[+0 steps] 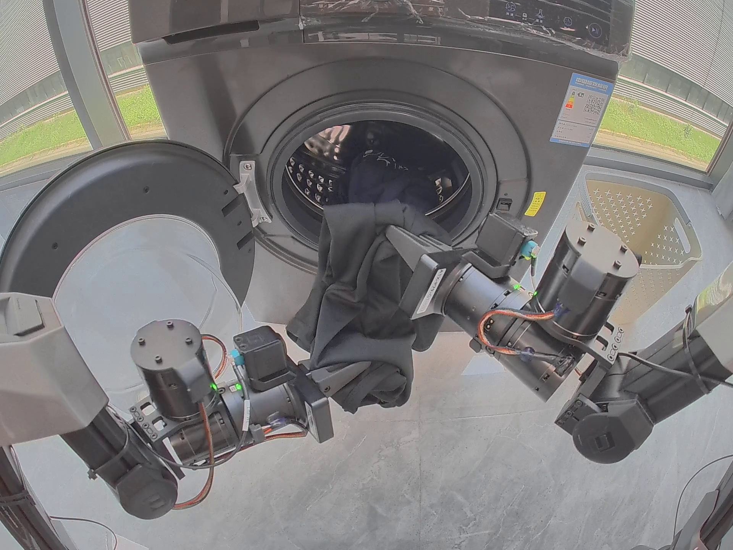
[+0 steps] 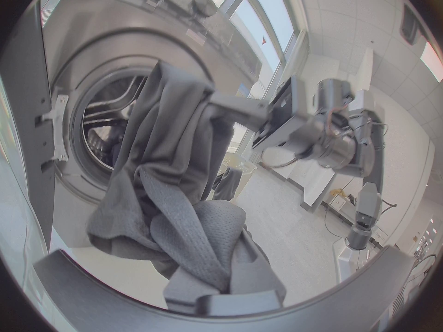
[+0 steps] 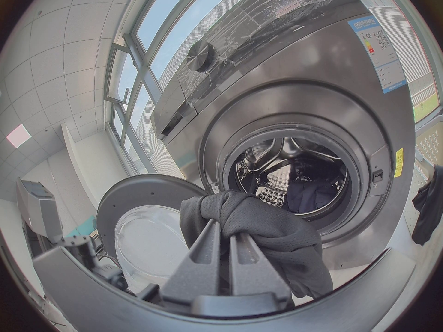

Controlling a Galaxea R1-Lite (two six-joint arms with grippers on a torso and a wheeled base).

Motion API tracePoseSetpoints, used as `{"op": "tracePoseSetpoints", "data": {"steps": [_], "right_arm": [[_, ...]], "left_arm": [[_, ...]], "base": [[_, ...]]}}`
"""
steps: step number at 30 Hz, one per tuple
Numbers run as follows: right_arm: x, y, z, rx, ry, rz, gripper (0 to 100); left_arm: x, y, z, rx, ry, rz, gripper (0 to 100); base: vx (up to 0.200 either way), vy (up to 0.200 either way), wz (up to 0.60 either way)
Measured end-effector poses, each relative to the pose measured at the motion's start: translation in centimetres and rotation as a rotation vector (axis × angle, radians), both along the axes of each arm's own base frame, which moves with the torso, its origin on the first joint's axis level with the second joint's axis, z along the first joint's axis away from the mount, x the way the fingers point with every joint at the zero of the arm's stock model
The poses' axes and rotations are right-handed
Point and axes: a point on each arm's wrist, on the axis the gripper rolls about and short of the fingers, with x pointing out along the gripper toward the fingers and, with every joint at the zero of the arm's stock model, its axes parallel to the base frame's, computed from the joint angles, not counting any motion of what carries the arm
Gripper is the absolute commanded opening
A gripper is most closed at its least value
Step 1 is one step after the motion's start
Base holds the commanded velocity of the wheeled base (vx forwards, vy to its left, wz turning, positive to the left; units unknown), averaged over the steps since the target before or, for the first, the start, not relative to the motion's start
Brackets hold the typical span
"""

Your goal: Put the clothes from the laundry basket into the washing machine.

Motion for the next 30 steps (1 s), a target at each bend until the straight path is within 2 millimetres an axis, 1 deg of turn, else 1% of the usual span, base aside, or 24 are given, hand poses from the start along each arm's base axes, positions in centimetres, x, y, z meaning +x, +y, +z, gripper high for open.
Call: {"op": "tracePoseSetpoints", "data": {"steps": [6,14,15,22,25,30], "right_arm": [[-0.1,0.1,-0.9,-0.024,0.022,0.005,0],[-0.3,0.1,-2.1,-0.055,0.051,0.008,0],[-0.3,0.2,-2.2,-0.057,0.054,0.009,100],[-0.6,0.0,-3.3,-0.092,0.085,0.012,100],[-1.0,-0.4,-4.2,-0.125,0.108,0.011,100],[-1.9,-1.4,-6.1,-0.196,0.158,0.01,100]], "left_arm": [[-1.3,0.5,0.9,-0.045,-0.028,-0.011,0],[-1.9,1.1,3.2,-0.11,-0.078,-0.016,0],[-1.9,1.1,3.5,-0.116,-0.086,-0.015,0],[-1.6,1.2,5.1,-0.16,-0.142,-0.003,0],[-1.1,1.4,5.8,-0.184,-0.159,0.021,0],[0.0,1.5,7.7,-0.259,-0.203,0.109,0]], "base": [[0.0,0.0,0.0],[0.0,0.0,0.0],[0.0,0.0,0.0],[0.0,0.0,0.0],[0.0,0.0,0.0],[0.0,0.0,0.0]]}}
